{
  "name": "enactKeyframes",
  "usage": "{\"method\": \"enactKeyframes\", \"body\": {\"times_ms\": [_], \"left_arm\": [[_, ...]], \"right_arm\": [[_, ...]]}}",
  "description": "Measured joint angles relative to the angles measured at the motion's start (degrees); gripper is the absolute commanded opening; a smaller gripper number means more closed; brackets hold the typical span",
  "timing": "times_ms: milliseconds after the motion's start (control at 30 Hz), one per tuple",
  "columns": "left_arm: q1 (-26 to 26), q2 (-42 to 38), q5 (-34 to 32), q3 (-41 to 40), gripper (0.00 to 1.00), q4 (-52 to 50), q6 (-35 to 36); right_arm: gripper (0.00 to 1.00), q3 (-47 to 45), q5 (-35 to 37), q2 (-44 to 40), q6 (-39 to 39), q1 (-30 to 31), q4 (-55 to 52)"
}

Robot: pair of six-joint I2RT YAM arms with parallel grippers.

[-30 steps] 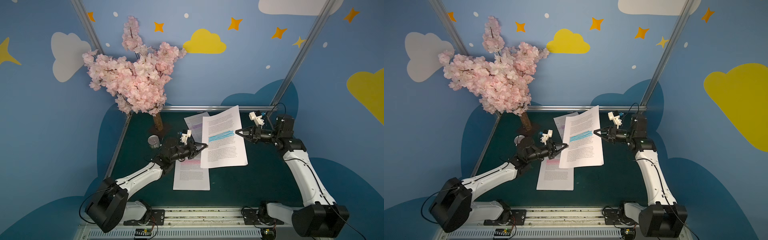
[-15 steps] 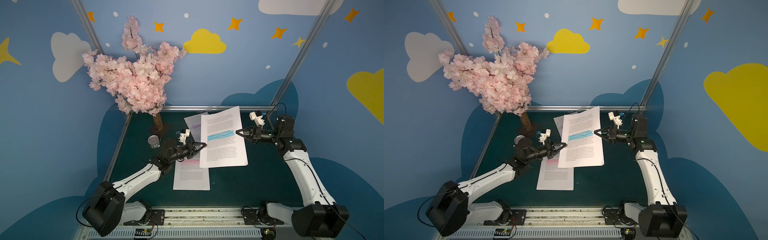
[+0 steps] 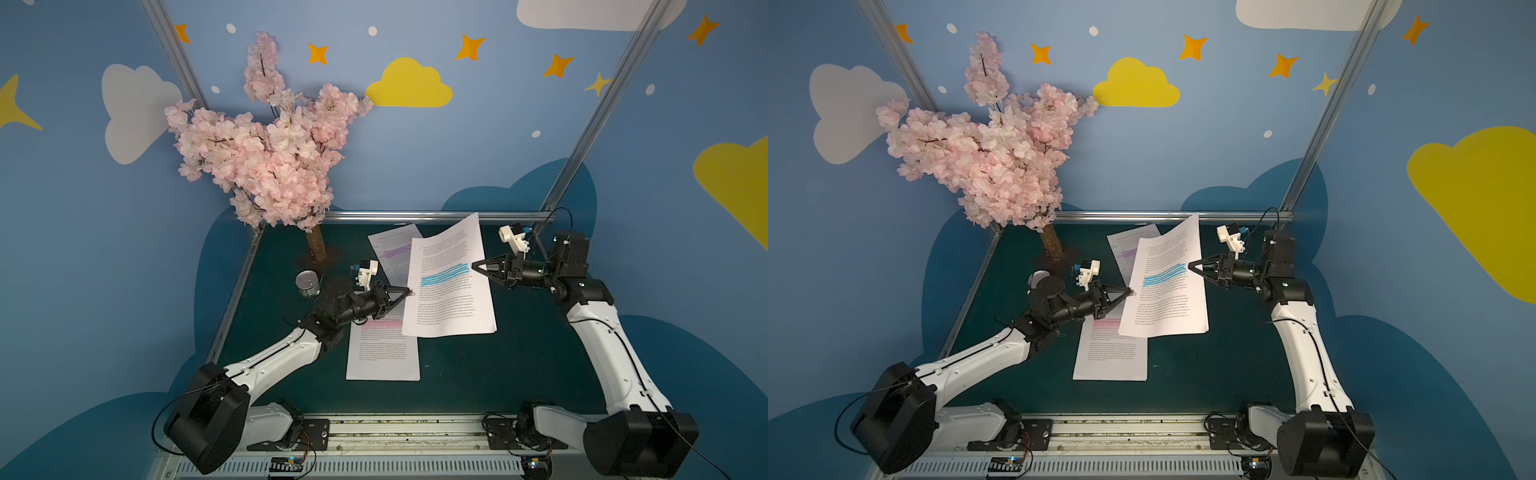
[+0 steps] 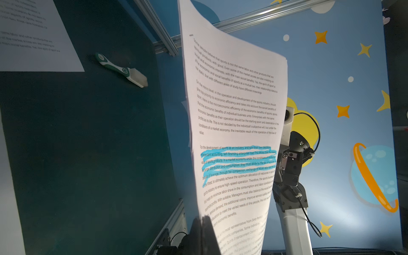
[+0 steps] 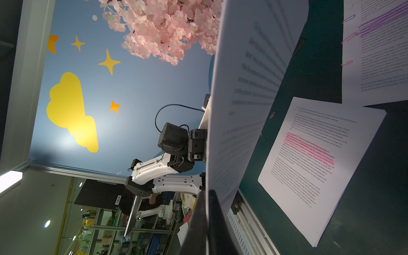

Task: Unclip the paperclips from the documents
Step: Remove the paper clip from the document.

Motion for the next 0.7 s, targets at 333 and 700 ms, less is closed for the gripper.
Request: {"method": "enactKeyframes", "body": {"times_ms": [333,700], "left_arm": [[0.07,0.66,0.11,0.0,0.03,-0.72,0.55],[1.57,-3.52,-0.13,-0.74,0.03,-1.38,1.27]], "right_arm": [[0.0,0.0,-0.17,-0.02,-0.94,-0.15,-0.74],[0.0,0.0,-0.61,0.0,-2.6,-2.6,-3.5]]}}
